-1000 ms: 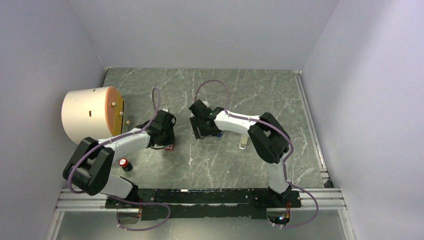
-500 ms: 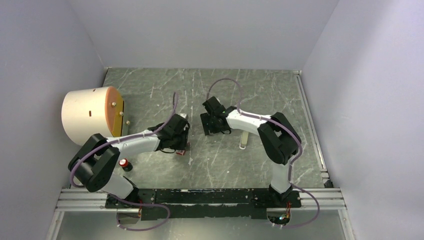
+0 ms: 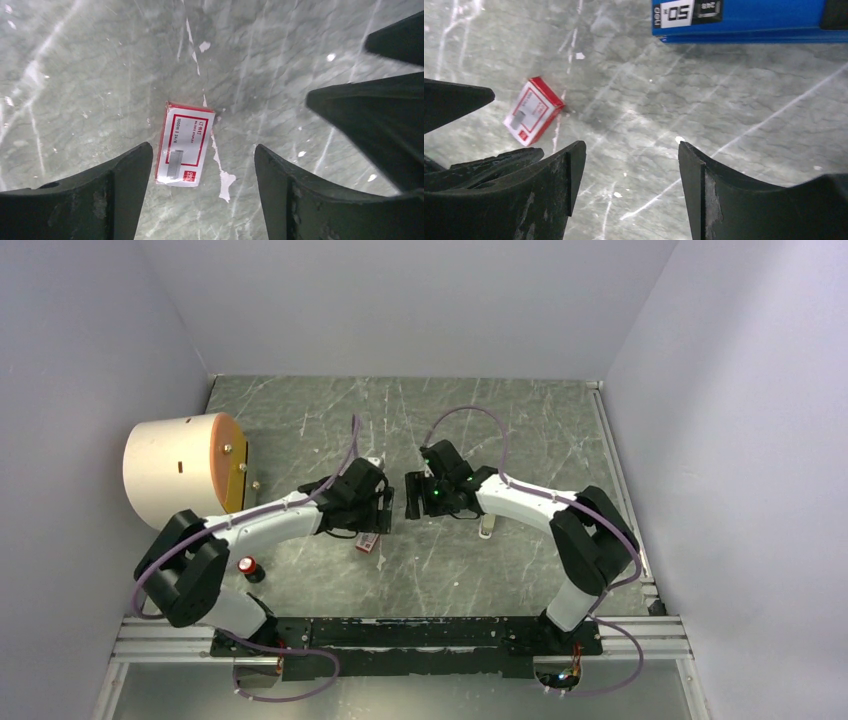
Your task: Load the staples into the stapler
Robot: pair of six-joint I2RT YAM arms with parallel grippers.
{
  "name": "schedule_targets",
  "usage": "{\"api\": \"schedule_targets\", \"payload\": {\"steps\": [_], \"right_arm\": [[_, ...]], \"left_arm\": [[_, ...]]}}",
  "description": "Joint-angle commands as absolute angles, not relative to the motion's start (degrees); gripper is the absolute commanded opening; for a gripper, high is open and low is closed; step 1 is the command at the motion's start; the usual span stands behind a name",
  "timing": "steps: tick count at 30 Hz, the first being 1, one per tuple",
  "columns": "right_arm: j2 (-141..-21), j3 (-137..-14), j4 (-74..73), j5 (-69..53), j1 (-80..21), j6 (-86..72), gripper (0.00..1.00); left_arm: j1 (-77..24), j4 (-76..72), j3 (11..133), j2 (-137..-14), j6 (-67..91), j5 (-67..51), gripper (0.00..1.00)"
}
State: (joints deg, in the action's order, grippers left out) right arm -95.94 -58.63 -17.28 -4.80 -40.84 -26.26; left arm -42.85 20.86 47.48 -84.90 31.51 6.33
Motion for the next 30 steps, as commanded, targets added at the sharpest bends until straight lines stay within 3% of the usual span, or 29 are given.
{"api": "schedule_targets", "payload": {"steps": [1,3,9,17,23,30], "right_arm": [[-97.1,-58.5,-11.7,-9.2,-41.4,-32.3,0.7],[-98.3,-59.4,-9.9,-9.9,-42.8,-33.9,0.65],[-104.8,-64.6,-8.3,-9.8,-45.5,-37.6,0.61],[-111.6,-71.1,-7.7,-8.5,-48.0,-39.0,0.45],[-115.9,-76.2,-9.4,-6.5,-50.7,-37.8,0.48],[-120.8,-82.1,-13.9,-8.8,-52.8,-38.3,0.52]], "left_arm": [[-43.1,26.8,49.5,-80.7,36.8,11.9,0.75],[-43.1,27.7,47.7,-78.1,40.0,14.1,0.71],[-43.1,27.6,41.0,-68.8,48.5,17.6,0.76],[-43.0,24.2,35.0,-60.6,55.2,21.5,0.65],[-43.0,22.7,31.4,-58.0,58.2,23.3,0.47],[-43.0,19.1,26.6,-55.4,55.7,21.7,0.51]]}}
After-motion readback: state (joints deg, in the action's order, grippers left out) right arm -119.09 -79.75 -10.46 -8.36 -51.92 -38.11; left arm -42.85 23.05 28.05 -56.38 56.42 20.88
